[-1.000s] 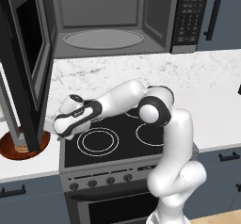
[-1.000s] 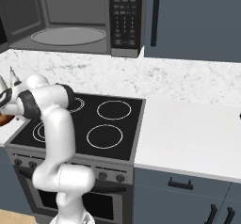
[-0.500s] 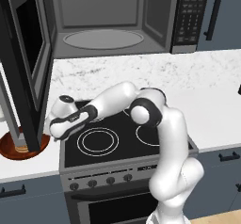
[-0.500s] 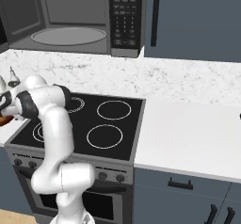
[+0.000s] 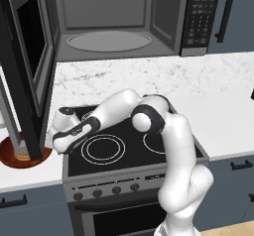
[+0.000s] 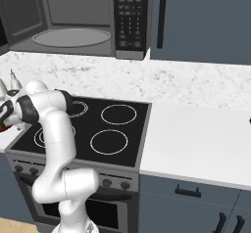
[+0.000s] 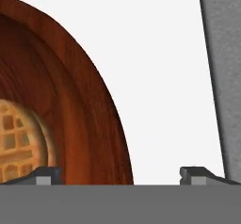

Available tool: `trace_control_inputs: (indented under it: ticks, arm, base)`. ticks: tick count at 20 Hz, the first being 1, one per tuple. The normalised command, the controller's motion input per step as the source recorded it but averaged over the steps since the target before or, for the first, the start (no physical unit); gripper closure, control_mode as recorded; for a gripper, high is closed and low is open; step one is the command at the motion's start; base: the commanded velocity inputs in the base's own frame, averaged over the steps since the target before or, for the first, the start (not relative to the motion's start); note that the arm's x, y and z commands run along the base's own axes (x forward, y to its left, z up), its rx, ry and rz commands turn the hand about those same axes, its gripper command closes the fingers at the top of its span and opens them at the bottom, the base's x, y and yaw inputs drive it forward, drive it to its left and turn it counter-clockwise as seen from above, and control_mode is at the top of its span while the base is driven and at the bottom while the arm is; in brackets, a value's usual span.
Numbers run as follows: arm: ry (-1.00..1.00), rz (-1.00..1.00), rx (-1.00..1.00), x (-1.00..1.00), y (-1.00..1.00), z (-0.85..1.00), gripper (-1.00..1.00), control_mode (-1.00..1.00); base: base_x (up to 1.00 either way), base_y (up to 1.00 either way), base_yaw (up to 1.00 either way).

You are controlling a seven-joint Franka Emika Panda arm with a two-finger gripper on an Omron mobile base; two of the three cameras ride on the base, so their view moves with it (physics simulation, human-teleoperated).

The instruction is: Open the microwave, place the bowl with waffle inside the microwave, then close the microwave door and turn it on.

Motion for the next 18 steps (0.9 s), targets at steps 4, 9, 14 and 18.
trace_control_inputs:
  ticks: [4, 9, 14, 18]
  arm:
    - [0.00, -0.01, -0.04, 0.00, 0.07, -0.13, 1.00, -1.00]
    - [0.00, -0.02, 0.00, 0.00, 0.00, -0.03, 1.00, -1.00]
    - [0.00, -0.09, 0.01, 0.00, -0.12, 0.00, 1.00, -1.00]
    - [0.00, -0.18, 0.12, 0.00, -0.64, 0.37, 1.00, -1.00]
  base:
    - [0.00, 0.00, 0.00]
    - [0.00, 0.00, 0.00]
    - [0.00, 0.00, 0.00]
    - [0.00, 0.00, 0.00]
